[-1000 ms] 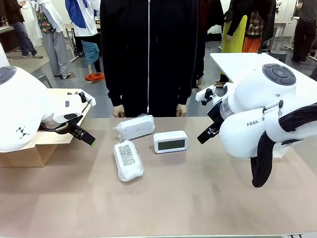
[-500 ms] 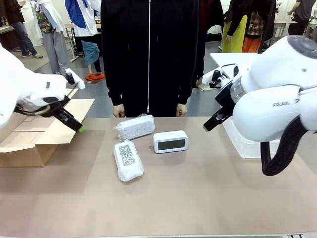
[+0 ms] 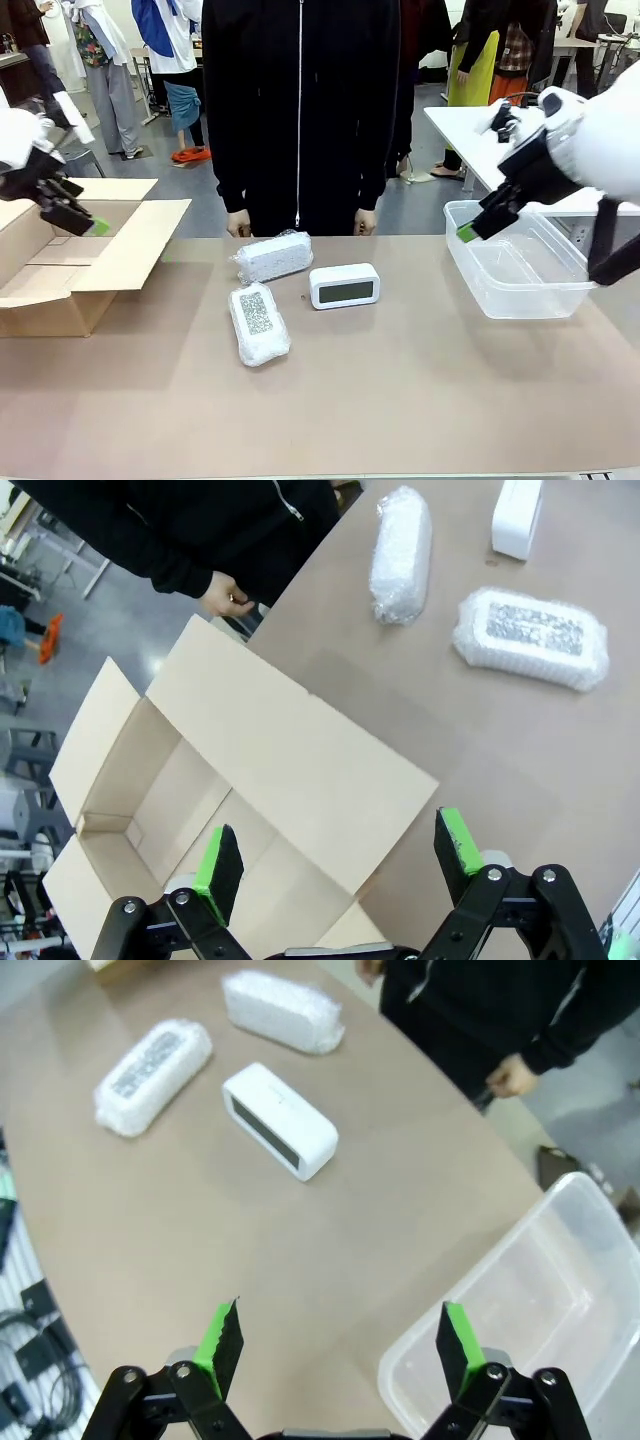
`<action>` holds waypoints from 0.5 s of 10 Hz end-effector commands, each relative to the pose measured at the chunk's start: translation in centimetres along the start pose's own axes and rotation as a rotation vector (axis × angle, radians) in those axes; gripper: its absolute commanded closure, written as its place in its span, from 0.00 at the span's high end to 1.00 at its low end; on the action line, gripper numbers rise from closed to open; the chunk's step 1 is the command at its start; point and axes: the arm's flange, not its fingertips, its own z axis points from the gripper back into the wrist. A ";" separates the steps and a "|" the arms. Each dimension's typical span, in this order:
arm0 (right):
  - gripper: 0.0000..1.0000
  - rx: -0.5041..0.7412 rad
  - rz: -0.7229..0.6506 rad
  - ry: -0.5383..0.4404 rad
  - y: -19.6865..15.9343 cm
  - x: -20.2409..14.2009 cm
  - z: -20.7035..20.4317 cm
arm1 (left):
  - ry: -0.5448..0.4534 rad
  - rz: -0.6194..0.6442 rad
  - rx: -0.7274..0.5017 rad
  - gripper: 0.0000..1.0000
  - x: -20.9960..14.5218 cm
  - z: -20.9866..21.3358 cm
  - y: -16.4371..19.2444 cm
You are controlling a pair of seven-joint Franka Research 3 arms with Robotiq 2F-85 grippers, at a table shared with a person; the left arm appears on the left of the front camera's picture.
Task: Separate and place wrapped and unwrapped clocks.
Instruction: Pick up the Digital clock indicated by the person.
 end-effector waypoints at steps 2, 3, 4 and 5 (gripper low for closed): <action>1.00 0.129 0.058 -0.035 -4.0 -1.9 2.8 | -0.053 -0.117 -0.110 1.00 -4.6 3.3 1.1; 1.00 0.165 0.085 -0.068 -5.2 -2.8 4.0 | -0.065 -0.127 -0.134 1.00 -5.9 4.5 2.2; 1.00 0.192 0.132 -0.087 -6.8 -3.8 4.9 | -0.091 -0.138 -0.166 1.00 -7.2 5.4 3.1; 1.00 0.194 0.162 -0.084 -8.2 -4.5 5.3 | -0.109 -0.153 -0.200 1.00 -8.2 6.0 4.0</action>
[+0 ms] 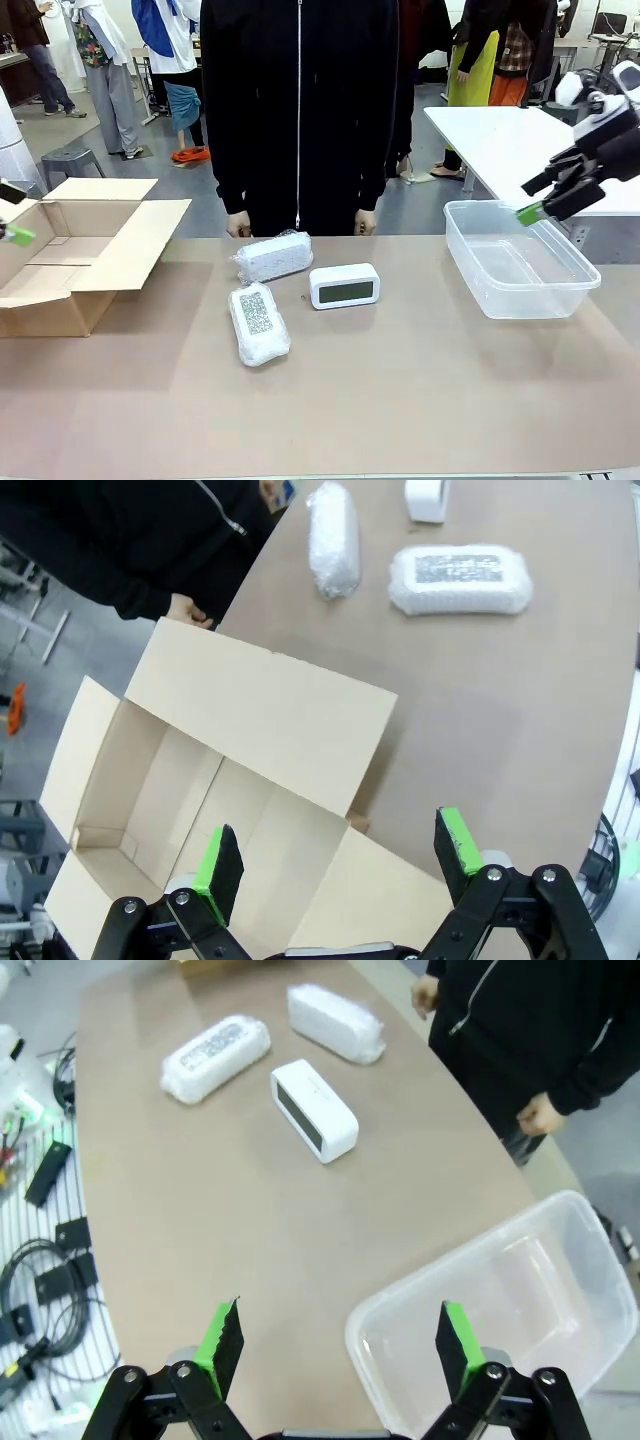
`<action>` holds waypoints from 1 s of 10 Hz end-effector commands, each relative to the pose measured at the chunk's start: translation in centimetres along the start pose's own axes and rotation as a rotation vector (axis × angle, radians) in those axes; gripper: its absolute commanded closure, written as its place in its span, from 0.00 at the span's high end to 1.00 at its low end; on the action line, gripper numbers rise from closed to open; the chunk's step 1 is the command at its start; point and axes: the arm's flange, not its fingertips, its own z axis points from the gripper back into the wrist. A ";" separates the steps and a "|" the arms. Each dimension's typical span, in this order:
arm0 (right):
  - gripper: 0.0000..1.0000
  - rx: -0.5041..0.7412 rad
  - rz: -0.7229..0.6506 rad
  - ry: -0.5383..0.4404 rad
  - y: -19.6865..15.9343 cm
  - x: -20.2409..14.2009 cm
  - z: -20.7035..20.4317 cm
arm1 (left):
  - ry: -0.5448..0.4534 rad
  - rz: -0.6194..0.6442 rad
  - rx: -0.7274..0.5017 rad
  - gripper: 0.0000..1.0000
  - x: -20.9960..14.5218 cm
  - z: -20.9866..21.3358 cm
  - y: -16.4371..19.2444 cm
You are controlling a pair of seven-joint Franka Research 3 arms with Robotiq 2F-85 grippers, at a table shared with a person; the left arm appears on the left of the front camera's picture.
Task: Separate and place wrapped and unwrapped clocks.
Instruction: Pick up the Digital clock indicated by the person.
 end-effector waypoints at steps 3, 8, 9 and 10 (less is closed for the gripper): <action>1.00 0.000 0.101 0.004 -5.3 -3.5 2.3 | -0.100 -0.029 -0.126 1.00 -4.1 2.2 3.4; 1.00 0.045 0.109 -0.073 -9.3 -5.7 4.4 | -0.136 -0.086 -0.165 1.00 -6.5 3.2 7.9; 1.00 0.068 0.109 -0.097 -10.1 -6.1 4.8 | -0.122 -0.100 -0.159 1.00 -6.4 3.4 8.7; 1.00 0.089 0.113 -0.123 -10.9 -6.4 5.0 | -0.123 -0.086 -0.151 1.00 -6.5 3.5 9.5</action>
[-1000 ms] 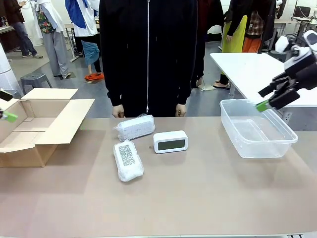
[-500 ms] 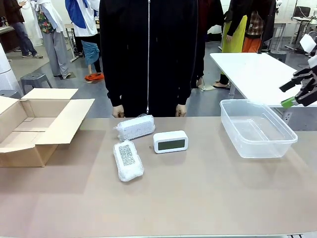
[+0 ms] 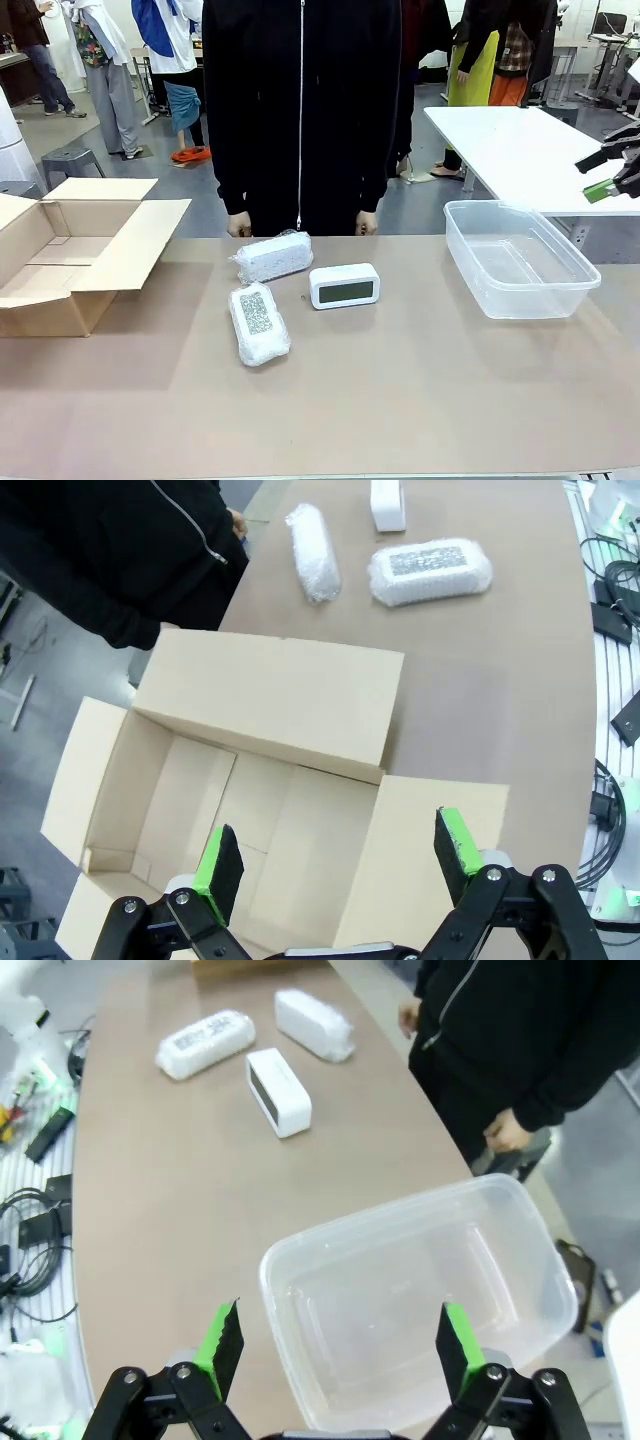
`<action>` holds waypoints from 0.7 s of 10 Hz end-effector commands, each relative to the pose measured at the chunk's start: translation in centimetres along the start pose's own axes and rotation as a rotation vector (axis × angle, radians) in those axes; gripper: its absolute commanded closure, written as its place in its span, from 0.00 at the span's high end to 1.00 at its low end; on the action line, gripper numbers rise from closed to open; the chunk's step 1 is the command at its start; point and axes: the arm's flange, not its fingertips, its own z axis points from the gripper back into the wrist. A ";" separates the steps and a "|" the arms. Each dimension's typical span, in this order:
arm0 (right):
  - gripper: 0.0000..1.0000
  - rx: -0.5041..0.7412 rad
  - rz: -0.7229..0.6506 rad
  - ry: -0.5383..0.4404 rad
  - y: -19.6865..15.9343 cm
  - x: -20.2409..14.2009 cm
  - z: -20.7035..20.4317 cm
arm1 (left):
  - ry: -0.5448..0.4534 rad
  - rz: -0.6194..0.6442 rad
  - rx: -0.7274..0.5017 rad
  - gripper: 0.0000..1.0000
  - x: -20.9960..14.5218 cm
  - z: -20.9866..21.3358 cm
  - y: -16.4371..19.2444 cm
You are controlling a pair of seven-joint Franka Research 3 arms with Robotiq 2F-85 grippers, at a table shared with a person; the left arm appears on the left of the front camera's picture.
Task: Separate and place wrapped and unwrapped clocks.
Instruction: Pick up the Digital clock indicated by the person.
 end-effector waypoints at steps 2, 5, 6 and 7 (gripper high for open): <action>1.00 0.063 0.017 -0.048 -2.9 -0.7 0.1 | -0.063 0.007 0.008 1.00 -0.1 0.4 2.4; 1.00 0.057 -0.010 -0.044 -3.7 -0.7 -0.5 | -0.135 -0.028 0.017 1.00 -0.8 0.8 3.8; 1.00 0.060 -0.009 -0.038 -3.7 -0.6 -0.6 | -0.134 -0.026 0.022 1.00 -0.8 0.7 3.8; 1.00 0.055 -0.013 -0.036 -3.7 -0.5 -0.6 | -0.146 -0.014 0.027 1.00 -0.8 0.8 4.2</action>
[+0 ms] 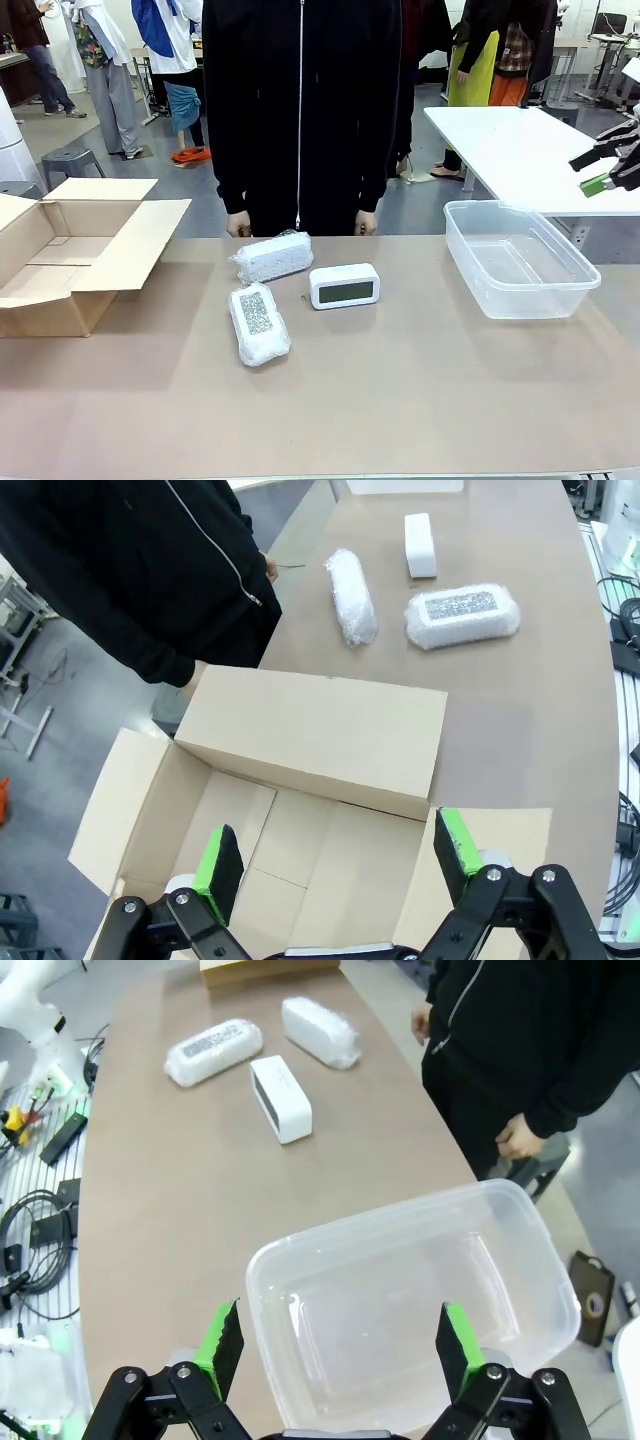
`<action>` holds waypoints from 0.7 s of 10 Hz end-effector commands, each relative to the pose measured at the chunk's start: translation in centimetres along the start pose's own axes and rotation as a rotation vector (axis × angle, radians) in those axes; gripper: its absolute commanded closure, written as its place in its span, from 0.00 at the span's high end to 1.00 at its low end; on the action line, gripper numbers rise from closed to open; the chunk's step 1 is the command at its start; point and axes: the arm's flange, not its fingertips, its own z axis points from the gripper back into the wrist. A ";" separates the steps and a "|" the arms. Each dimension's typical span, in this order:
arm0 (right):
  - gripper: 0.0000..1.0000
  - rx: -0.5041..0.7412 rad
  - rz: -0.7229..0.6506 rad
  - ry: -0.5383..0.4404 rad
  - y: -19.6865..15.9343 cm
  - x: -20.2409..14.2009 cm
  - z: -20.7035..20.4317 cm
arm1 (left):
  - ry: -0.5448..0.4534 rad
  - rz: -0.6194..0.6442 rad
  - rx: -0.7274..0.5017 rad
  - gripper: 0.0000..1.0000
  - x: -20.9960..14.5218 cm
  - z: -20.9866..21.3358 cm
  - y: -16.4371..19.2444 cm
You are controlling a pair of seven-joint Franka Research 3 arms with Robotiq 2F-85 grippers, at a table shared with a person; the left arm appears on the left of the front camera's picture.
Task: Separate and place wrapped and unwrapped clocks.
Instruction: Pick up the Digital clock indicated by the person.
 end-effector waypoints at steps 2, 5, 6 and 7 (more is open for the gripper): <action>1.00 -0.041 -0.006 -0.013 -0.2 0.7 0.1 | 0.003 0.016 0.023 1.00 -0.1 -0.1 1.0; 1.00 -0.002 0.001 0.003 0.0 0.1 0.0 | -0.003 0.008 0.003 1.00 -0.1 0.0 0.2; 1.00 -0.002 0.001 0.003 0.0 0.1 0.0 | -0.003 0.008 0.003 1.00 -0.1 0.0 0.2; 1.00 -0.002 0.001 0.003 0.0 0.1 0.0 | -0.003 0.008 0.003 1.00 -0.1 0.0 0.2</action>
